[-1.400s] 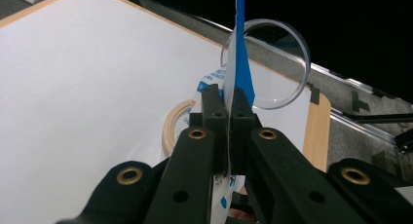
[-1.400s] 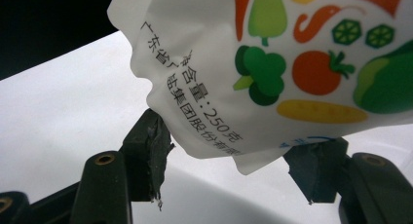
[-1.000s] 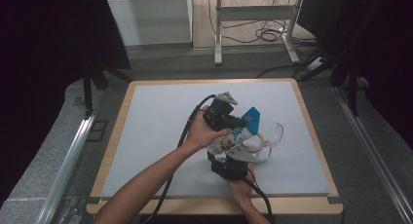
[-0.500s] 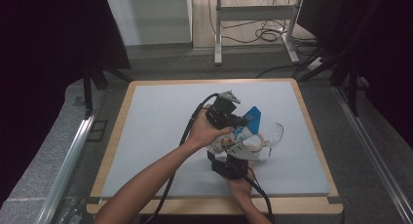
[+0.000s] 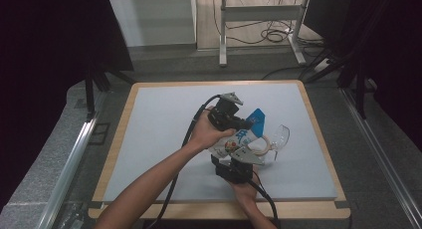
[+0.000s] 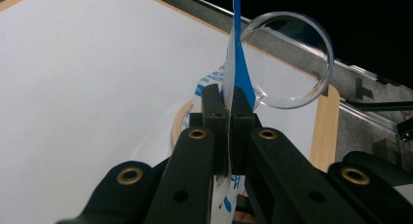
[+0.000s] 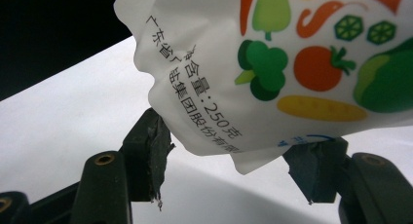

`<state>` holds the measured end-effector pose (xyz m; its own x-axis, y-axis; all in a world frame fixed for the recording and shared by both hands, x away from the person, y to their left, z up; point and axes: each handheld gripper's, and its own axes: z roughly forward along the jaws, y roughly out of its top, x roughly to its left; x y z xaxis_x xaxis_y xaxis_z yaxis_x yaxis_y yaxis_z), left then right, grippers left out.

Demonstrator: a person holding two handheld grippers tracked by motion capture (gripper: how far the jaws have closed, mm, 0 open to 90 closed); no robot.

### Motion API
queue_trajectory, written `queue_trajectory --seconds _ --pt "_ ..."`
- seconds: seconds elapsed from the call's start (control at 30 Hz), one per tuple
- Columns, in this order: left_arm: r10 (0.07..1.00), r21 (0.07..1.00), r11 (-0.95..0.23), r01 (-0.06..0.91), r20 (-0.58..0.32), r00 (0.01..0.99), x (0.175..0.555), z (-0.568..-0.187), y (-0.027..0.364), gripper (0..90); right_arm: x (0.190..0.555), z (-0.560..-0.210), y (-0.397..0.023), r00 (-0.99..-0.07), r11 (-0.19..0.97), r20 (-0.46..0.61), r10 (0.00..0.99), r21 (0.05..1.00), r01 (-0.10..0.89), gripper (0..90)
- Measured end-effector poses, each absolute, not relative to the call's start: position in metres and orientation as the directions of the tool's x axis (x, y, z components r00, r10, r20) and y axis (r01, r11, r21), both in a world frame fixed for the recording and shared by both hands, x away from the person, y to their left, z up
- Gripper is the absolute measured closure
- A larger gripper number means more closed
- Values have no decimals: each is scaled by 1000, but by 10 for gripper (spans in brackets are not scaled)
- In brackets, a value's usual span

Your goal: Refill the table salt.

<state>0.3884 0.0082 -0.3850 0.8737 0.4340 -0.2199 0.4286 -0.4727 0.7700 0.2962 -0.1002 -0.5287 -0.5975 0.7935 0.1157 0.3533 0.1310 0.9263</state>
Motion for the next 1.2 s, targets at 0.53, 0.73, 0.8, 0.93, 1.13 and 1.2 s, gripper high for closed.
queue_trajectory --seconds 0.53,0.73,0.8,0.93,1.13,1.2 --pt "435 736 -520 433 -207 876 397 -381 1 900 298 -525 -98 -603 108 143 785 926 361 387" --pt "446 734 -532 423 -182 877 395 -378 -5 900 298 -523 -99 -603 89 157 782 930 356 387" --pt "446 733 -535 420 -177 877 395 -378 -6 900 299 -523 -100 -604 77 171 778 929 361 387" --pt "446 725 -545 421 -175 878 395 -379 -7 900 299 -523 -101 -604 52 205 770 924 379 386" --pt "445 712 -565 416 -162 881 395 -380 -10 900 298 -523 -99 -606 49 209 767 923 381 387" --pt "445 708 -576 410 -149 883 395 -379 -11 900 298 -523 -99 -608 46 214 765 923 382 387"
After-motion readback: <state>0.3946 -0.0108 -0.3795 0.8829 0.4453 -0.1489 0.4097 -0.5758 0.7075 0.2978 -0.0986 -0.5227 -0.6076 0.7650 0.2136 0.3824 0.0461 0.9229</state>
